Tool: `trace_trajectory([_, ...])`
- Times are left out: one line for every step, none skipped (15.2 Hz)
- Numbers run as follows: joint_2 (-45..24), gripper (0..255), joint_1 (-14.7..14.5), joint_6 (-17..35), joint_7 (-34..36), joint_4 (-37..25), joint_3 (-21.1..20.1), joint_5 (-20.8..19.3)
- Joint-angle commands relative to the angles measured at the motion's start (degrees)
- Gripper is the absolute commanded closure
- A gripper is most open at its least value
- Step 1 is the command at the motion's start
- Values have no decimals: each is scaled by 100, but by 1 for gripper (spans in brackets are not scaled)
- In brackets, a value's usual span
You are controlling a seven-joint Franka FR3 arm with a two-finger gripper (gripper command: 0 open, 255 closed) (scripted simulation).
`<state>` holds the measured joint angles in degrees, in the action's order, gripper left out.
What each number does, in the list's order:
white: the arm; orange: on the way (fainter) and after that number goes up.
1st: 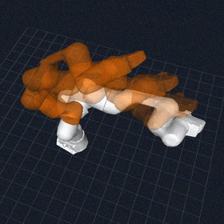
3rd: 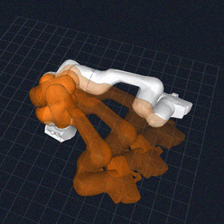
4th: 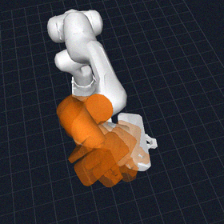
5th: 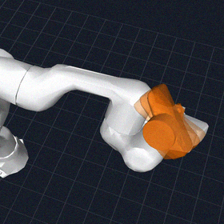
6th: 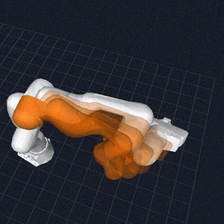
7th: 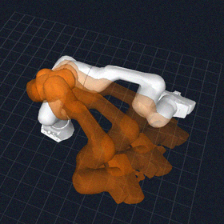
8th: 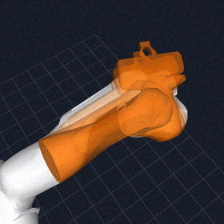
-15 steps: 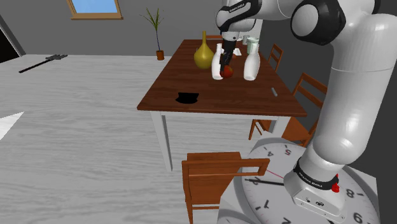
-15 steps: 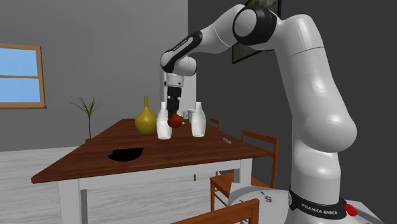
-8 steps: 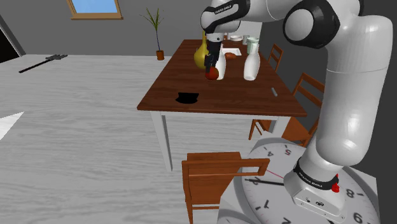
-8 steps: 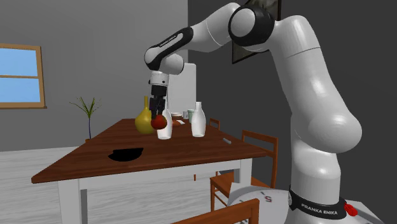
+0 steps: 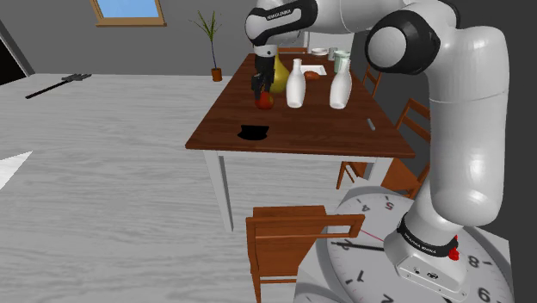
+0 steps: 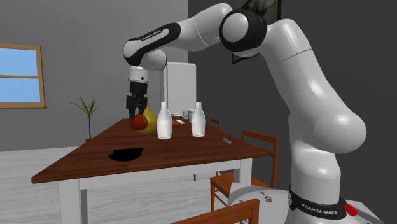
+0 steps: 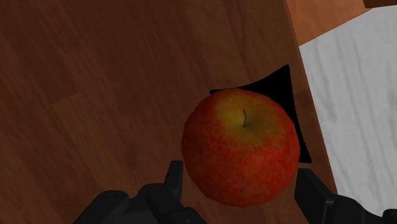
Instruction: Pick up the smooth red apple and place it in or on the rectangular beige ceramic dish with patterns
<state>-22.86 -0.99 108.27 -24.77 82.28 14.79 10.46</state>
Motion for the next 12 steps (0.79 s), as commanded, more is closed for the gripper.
trace_trajectory([-238,255,-127,-99,244,-353,-75,3])
trace_trajectory([-360,255,-180,-164,351,-548,-107,5])
trace_trajectory([-490,255,-231,-236,458,-759,-139,8])
trace_trajectory([-640,255,-283,-322,571,-1003,-171,11])
trace_trajectory([-639,255,-290,-245,563,-924,-172,14])
trace_trajectory([-639,255,-295,-169,556,-848,-173,17])
trace_trajectory([-641,255,-300,-93,548,-774,-175,21])
trace_trajectory([-645,255,-304,-19,540,-703,-177,24])
trace_trajectory([-650,255,-308,54,532,-634,-179,29])
trace_trajectory([-657,255,-312,127,524,-568,-181,33])
trace_trajectory([-666,255,-315,199,516,-504,-184,38])
trace_trajectory([-675,255,-318,270,508,-441,-186,43])
